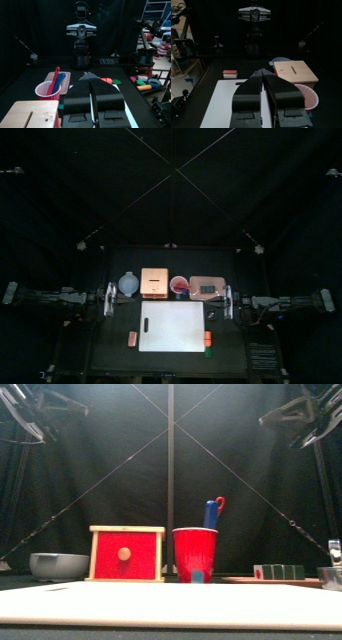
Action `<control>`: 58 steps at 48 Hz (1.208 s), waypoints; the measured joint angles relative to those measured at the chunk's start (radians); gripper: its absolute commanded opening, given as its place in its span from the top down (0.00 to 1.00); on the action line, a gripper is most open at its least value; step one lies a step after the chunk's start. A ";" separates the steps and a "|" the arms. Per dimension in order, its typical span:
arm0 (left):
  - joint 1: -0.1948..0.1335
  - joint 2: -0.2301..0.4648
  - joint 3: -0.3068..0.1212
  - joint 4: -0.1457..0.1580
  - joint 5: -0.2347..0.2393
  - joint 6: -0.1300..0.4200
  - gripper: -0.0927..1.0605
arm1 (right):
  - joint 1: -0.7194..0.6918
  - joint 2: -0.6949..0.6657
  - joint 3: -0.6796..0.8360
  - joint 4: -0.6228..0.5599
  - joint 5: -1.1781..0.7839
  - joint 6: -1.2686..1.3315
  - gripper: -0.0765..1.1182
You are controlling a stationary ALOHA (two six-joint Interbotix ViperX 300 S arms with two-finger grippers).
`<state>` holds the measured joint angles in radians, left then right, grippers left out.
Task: Place sushi on board then cut the sushi with the knife then place the pieces on the plate
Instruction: Place the sushi on the board
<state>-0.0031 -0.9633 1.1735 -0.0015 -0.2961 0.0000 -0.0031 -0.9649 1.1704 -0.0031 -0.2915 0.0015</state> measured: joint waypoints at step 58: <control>0.008 0.281 0.017 0.002 -0.121 0.005 0.94 | -0.368 0.201 -0.101 -0.064 0.672 0.009 0.24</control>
<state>0.0046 -0.6826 1.1904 0.0000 -0.4172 0.0046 -0.3712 -0.7639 1.0692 -0.0675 0.3804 0.0107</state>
